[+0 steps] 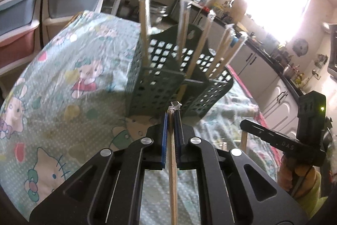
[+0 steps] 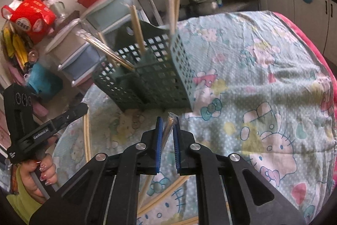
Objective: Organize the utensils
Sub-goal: 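Lift the held chopsticks upright with both tools and carry them above the caddy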
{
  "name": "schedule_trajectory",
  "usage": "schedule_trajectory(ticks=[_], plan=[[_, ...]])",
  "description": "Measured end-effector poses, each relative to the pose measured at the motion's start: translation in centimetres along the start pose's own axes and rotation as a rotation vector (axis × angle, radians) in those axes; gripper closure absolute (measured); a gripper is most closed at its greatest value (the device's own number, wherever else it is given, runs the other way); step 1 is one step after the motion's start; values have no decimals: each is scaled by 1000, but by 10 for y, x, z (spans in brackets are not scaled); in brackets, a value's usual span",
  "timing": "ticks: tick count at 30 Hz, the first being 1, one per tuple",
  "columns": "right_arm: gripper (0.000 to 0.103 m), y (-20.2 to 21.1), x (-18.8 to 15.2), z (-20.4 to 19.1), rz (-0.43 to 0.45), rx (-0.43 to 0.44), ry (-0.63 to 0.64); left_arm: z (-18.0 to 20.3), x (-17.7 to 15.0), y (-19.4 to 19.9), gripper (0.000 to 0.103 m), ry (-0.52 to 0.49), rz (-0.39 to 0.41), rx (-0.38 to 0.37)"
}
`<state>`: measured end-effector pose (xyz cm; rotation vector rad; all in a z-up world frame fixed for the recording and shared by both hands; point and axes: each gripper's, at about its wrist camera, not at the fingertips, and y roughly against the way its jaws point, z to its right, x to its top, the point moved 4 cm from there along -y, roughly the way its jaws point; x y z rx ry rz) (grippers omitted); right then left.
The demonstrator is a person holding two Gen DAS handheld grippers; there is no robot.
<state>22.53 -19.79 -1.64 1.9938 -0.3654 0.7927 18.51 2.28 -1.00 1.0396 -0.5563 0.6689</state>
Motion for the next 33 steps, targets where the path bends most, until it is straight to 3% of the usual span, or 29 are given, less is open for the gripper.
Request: schedule_trajectory(ticks=[14,33], plan=[[96,40,10,-33,113,32,90,29,17,25,100,-60,70,-37],[98,76,32,-50,240,28,144,58,50,47,100,-127,156,-62]])
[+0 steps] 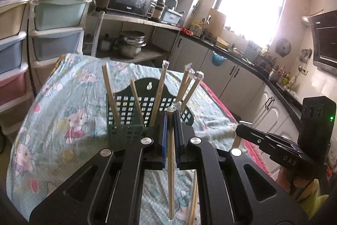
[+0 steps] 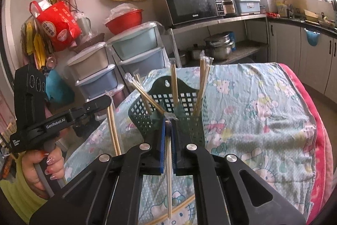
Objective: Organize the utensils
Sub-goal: 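Lift the held chopsticks upright with both tools and carry them above the caddy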
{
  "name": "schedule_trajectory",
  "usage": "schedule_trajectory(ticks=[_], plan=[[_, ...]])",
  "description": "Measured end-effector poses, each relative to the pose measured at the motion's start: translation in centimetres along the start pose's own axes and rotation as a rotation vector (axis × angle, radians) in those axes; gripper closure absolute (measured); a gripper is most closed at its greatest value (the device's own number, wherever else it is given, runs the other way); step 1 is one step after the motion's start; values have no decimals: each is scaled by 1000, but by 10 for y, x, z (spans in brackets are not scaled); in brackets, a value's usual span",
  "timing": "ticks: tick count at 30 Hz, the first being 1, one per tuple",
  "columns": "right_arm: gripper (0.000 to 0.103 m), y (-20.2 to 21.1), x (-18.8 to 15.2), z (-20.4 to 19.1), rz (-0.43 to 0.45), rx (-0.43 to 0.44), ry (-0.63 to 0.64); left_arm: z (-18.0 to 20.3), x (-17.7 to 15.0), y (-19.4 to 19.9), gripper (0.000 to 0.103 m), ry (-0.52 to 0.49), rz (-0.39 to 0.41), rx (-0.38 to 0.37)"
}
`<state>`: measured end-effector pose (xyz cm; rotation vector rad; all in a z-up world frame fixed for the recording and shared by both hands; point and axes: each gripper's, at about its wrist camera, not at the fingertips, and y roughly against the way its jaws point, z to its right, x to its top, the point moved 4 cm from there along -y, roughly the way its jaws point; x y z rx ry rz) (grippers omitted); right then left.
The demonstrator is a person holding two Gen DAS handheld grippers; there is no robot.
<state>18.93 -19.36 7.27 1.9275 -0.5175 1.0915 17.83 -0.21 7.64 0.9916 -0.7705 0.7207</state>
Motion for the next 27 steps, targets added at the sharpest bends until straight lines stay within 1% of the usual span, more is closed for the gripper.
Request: schedule_trajectory(ticks=[8,17,23,27], plan=[[98,10,18,-7,58,-1,26,4,21,9,100,-14,55,4],[98,15,39,-19,113,11,55,4,43,16,100,-28,108,25],[98,16,53,-28,145,25,73,1,60,24,100,-26,153,43],[98,15,63,-34,160,32,91,-1,73,31,100,-32,193,74]])
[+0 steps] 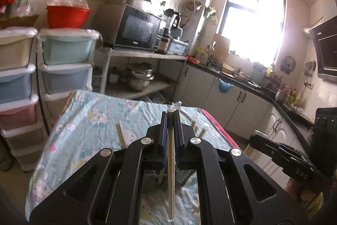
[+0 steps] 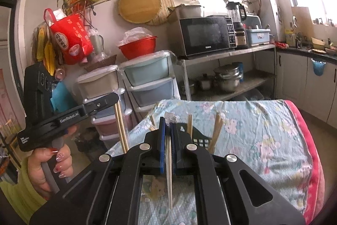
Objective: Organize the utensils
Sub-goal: 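Lift the held chopsticks upright with both tools and carry them above the caddy, then lower both chopsticks into the caddy compartments and open both tools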
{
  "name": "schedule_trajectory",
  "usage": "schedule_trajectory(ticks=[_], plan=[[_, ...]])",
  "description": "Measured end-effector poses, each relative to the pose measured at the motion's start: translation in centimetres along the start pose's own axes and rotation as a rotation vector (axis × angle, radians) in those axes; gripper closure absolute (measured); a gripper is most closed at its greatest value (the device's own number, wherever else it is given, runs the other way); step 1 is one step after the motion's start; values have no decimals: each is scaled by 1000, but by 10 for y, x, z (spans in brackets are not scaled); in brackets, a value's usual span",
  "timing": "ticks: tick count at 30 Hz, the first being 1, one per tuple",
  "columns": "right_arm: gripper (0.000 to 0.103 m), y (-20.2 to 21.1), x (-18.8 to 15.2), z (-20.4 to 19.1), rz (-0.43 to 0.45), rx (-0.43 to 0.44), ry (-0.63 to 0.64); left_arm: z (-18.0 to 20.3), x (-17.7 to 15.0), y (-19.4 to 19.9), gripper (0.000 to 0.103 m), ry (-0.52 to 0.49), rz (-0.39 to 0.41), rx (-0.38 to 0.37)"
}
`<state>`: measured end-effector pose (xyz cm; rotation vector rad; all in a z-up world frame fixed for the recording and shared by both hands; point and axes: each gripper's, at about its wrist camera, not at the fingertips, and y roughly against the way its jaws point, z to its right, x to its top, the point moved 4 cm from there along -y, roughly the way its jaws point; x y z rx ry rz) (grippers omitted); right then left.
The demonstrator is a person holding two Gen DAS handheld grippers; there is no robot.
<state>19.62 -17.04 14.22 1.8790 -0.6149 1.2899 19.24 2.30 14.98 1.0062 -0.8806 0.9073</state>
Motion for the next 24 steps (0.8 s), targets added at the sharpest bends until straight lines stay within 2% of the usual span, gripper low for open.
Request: schedule_trajectory(ticks=[11,24], plan=[[98,-9,28,-10,54,15,32,-20,28,-2,100,23,60,59],[98,-26,63,-5,130,-21,55,-31,54,-18,100,37,147,130]])
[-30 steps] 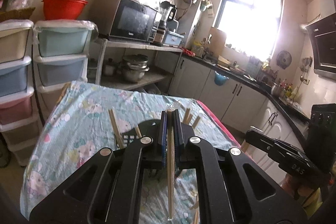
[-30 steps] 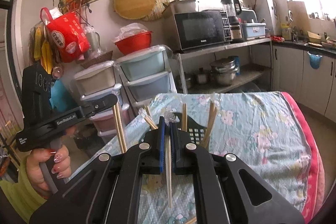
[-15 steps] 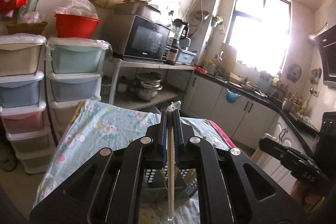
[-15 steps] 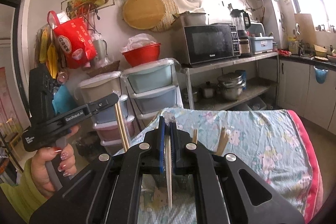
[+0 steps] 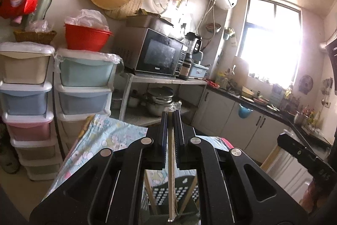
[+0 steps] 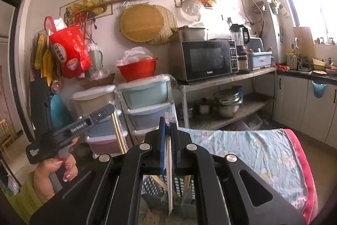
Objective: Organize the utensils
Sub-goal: 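Lower both chopsticks into the caddy compartments and open both tools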
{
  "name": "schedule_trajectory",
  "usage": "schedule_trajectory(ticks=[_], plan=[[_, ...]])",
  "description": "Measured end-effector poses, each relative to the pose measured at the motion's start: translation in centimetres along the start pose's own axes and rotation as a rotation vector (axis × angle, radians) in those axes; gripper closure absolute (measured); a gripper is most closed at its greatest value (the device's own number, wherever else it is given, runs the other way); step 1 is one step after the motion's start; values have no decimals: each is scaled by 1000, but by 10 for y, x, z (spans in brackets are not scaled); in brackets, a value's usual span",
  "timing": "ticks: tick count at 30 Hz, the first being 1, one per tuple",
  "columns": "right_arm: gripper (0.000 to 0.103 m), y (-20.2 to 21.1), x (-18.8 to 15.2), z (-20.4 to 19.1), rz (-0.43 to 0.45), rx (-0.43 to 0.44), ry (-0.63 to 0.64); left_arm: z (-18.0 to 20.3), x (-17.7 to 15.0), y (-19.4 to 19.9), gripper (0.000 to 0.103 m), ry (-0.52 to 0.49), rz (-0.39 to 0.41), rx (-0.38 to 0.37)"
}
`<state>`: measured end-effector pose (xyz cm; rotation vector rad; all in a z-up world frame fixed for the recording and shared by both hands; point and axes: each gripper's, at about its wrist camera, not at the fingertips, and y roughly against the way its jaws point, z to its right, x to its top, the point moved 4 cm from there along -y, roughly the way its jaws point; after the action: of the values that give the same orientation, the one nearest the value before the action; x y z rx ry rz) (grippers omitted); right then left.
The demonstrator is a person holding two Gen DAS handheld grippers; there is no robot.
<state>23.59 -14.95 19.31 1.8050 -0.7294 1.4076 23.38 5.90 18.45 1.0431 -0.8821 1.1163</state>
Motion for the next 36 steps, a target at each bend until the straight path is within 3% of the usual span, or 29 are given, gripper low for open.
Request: schedule_trajectory(ticks=[10,23,36], plan=[[98,-19,10,17,38,-37,-9,-4,-6,-23,100,18,12,15],[98,-50,-15,39,-9,-106,-24,-13,-31,-46,100,8,-9,45],[95,-60,-34,47,-61,-117,-47,-14,-54,-50,99,-5,-66,44]])
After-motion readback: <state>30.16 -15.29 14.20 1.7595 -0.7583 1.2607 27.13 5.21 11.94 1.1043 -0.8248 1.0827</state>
